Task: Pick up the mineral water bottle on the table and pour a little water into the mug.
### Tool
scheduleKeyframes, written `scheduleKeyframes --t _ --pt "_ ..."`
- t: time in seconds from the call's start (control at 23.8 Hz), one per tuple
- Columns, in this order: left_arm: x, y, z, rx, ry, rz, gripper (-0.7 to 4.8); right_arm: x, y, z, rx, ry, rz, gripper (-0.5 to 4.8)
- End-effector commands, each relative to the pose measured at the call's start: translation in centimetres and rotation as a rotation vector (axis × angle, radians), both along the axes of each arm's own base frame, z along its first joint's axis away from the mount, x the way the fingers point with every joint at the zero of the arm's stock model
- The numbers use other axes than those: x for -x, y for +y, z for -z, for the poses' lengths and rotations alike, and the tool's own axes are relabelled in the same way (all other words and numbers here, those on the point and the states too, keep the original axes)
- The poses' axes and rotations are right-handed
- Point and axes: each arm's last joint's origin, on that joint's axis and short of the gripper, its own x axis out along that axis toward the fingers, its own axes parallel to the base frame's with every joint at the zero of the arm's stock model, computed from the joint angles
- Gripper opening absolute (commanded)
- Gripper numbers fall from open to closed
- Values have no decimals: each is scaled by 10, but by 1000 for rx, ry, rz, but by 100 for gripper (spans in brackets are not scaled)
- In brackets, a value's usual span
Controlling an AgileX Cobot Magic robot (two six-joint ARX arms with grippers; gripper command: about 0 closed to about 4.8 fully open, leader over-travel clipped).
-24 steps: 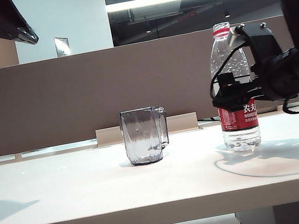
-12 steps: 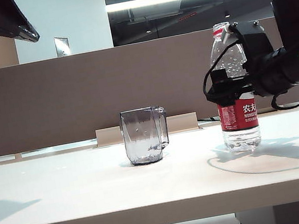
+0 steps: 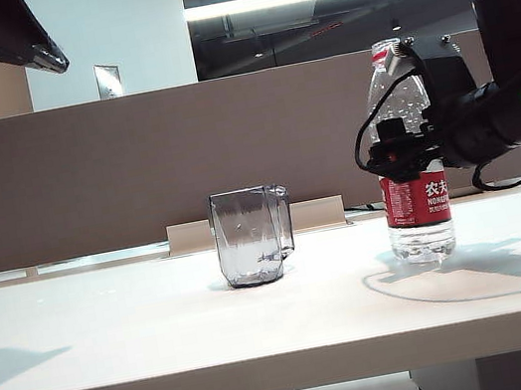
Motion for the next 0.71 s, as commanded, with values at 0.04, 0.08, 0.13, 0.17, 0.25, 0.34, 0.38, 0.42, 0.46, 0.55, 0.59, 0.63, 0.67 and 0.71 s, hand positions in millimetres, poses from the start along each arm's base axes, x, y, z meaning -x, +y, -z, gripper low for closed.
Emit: scheduleKeyframes --t 0.04,0.08,0.13,0.17,0.25,0.34,0.38,0.42,0.46,0.55,0.59,0.63,0.67,0.71 --pt "0 0 -2 4 -14 0 -4 -3 1 -6 35 -47 -2 300" --pt "0 0 -2 4 -14 0 -4 -3 1 -7 51 -54 -4 300" --pt "0 0 -2 4 -14 0 -4 -4 1 -7 55 -51 -4 300" --pt "0 0 -2 5 -14 0 -4 -5 2 -7 55 -48 -5 300" --pt "0 0 -2 4 -14 0 -4 -7 2 -9 59 -49 -5 300" --pt "0 0 -2 4 -14 0 -4 -10 3 -12 56 -61 -5 300" --pt "0 0 -2 4 -14 0 -4 -12 4 -15 54 -67 -5 300" --pt "0 0 -2 4 -14 0 -4 -14 4 -17 54 -65 -5 300" --pt "0 0 -2 4 -14 0 -4 -16 5 -19 57 -55 -5 300" --pt "0 0 -2 5 -14 0 -4 -22 7 -24 70 -11 -7 300" --pt "0 0 -2 4 -14 0 -4 -25 8 -28 79 7 -10 300" --pt "0 0 -2 4 -14 0 -4 -28 9 -32 102 17 -18 300" --pt "0 0 -2 5 -14 0 -4 -31 12 -36 117 14 -25 300" --pt "0 0 -2 4 -14 0 -4 -33 13 -41 132 3 -30 300"
